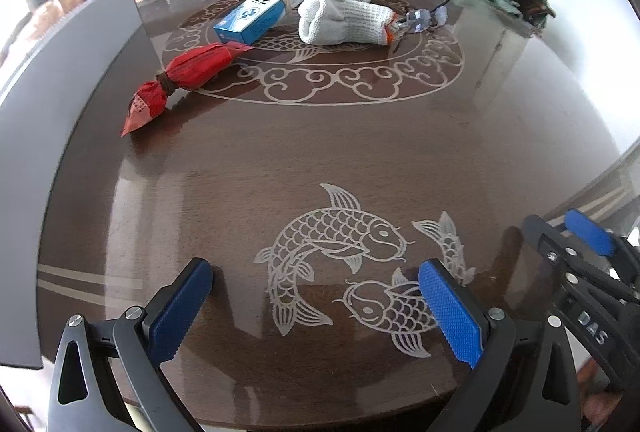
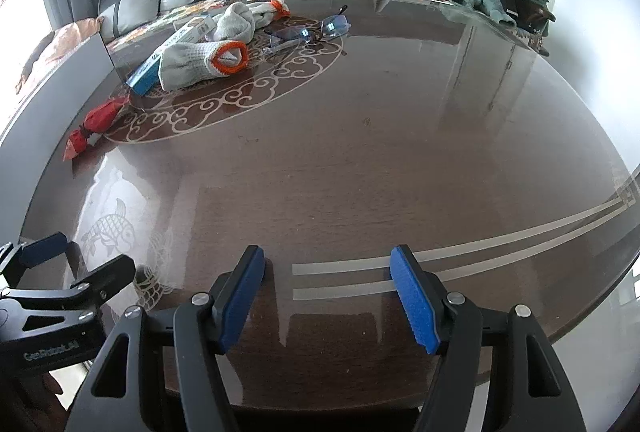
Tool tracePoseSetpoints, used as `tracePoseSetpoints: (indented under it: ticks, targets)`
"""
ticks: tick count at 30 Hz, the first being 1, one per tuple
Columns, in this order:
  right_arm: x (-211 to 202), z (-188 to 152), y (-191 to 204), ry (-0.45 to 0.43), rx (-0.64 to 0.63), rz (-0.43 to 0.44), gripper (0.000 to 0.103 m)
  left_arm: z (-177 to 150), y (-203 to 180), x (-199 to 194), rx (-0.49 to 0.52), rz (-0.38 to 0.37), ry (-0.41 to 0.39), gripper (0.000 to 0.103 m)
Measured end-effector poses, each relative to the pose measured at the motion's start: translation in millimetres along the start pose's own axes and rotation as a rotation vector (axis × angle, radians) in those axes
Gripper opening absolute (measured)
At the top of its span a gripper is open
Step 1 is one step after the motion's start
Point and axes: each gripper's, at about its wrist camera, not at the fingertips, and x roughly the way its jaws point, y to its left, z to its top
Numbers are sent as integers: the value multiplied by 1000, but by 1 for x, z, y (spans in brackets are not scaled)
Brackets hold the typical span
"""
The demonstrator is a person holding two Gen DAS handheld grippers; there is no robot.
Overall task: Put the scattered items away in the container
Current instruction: 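Lower the left tool onto the red wrapped package and close on it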
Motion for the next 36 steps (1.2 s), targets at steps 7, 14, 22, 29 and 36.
tracePoseSetpoints:
  ticks: [7, 14, 22, 29, 36]
  targets:
    - [1, 0, 0, -7, -7, -3, 68, 25, 51, -14, -4, -67, -32, 103]
    - [1, 1, -1, -17, -1, 4, 68, 94, 100, -4, 13, -88, 33, 103]
    - [2, 1, 0, -20, -12, 1, 68, 131, 105, 40, 82, -38, 109, 103]
    - [2, 1, 2, -22, -20, -13, 68, 134, 88, 46, 158, 4, 97, 103]
    - [3, 2, 2, -22, -20, -13, 68, 133, 74, 51, 232, 34, 99, 103]
